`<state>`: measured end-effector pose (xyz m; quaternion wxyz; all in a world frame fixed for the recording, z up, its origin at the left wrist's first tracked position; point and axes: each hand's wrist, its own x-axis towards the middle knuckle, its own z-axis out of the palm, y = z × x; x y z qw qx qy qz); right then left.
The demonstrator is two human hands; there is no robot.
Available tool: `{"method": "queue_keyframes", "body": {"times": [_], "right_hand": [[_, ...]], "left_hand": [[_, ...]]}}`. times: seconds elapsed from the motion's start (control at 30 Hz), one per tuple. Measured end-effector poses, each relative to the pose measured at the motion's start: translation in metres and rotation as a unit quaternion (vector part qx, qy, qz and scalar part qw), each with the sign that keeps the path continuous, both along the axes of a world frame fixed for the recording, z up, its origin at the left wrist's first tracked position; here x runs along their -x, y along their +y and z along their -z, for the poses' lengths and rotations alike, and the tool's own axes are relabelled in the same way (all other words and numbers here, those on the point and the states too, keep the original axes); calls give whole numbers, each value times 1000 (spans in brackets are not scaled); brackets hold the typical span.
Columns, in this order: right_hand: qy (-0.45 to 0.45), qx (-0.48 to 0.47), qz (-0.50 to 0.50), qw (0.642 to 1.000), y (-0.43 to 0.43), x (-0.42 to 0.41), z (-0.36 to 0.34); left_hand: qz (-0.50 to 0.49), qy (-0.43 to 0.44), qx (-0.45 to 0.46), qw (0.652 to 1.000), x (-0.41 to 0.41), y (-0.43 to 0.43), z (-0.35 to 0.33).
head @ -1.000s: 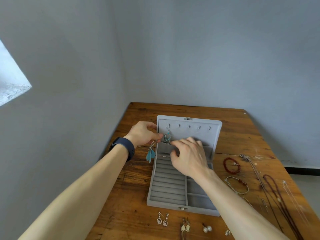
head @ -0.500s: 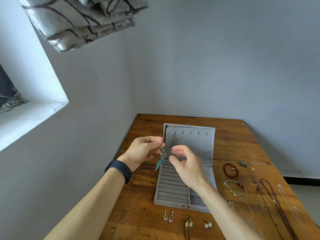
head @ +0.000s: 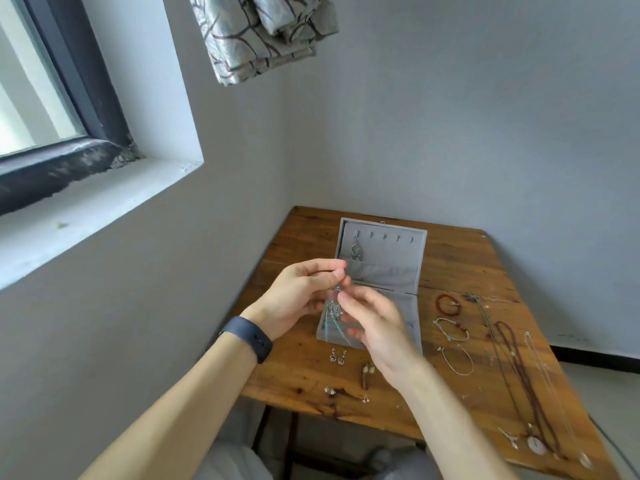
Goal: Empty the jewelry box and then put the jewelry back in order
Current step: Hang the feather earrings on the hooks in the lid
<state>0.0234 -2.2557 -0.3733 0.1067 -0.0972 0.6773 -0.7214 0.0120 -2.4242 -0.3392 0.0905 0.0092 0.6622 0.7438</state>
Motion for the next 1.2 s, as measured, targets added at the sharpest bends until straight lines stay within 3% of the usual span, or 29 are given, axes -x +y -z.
{"method": "queue_keyframes", "body": {"times": [0.13, 0.3, 0.43, 0.53, 0.6, 0.7, 0.73, 0.93, 1.2], "right_hand": [[-16, -9, 18, 1000, 16, -15, 5], [66, -128, 86, 986, 35, -27, 11], [132, -138, 71, 979, 48, -36, 10], [170, -181, 84, 965, 56, -39, 9], [140, -149, 79, 976, 60, -37, 7], [-1, -20, 34, 999, 62, -35, 0], [-3, -18, 27, 999, 64, -34, -1], [98, -85, 51, 990, 61, -26, -2], [65, -100, 65, 991, 50, -9, 4]], "left_hand": [[-89, 120, 151, 977, -17, 14, 12], [-56, 169, 223, 958, -28, 29, 16], [-36, 201, 244, 948, -29, 36, 9], [-9, 235, 330, 914, -29, 38, 3], [10, 264, 371, 891, -29, 39, -4], [33, 303, 422, 854, -25, 39, -17], [38, 307, 427, 850, -24, 38, -21], [61, 274, 418, 864, -15, 35, -29], [49, 233, 369, 899, 2, 37, -13]]}}
